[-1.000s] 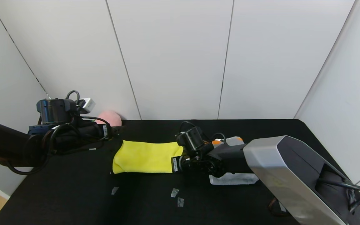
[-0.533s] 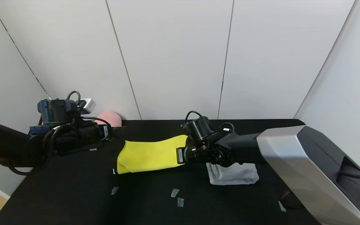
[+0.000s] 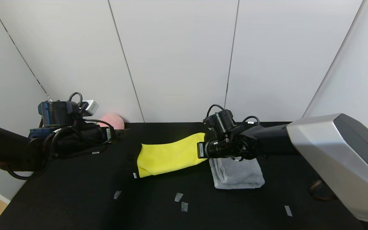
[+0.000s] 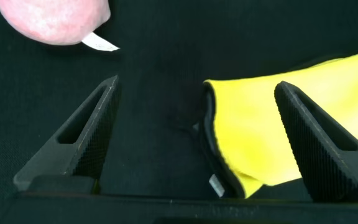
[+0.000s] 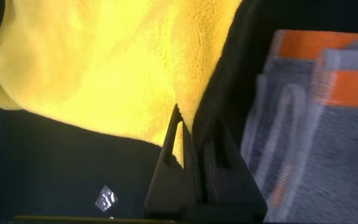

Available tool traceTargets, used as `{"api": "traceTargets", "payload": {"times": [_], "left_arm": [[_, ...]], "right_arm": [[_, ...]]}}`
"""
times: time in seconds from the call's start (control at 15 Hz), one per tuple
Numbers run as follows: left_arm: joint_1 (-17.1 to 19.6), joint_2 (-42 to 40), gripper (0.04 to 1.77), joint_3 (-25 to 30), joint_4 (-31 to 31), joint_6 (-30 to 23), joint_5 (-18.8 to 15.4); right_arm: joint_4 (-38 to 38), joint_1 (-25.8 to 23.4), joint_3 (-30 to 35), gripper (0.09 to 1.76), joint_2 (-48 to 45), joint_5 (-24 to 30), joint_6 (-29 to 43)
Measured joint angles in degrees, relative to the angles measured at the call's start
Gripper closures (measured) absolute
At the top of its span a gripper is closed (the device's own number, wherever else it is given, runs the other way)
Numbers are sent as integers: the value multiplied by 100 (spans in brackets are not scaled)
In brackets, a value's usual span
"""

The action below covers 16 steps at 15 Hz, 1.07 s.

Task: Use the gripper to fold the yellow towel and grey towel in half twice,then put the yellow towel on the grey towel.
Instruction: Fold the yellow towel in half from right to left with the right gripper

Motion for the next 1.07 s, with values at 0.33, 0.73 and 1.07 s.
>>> {"api": "traceTargets", "payload": {"times": [0.33,0.73,1.07], "left_arm": [[-11,-59,9,17,0,0,2],[-50,-119,9,59,2,0,-2],[-80,-150,9,67,7,0,0]], "right_arm": [[-44,-290,636,170,-429,-22,-167],[-72,-297,697,170,-619,-24,-238],[-74,-11,171,170,-502,-16,-255]]}}
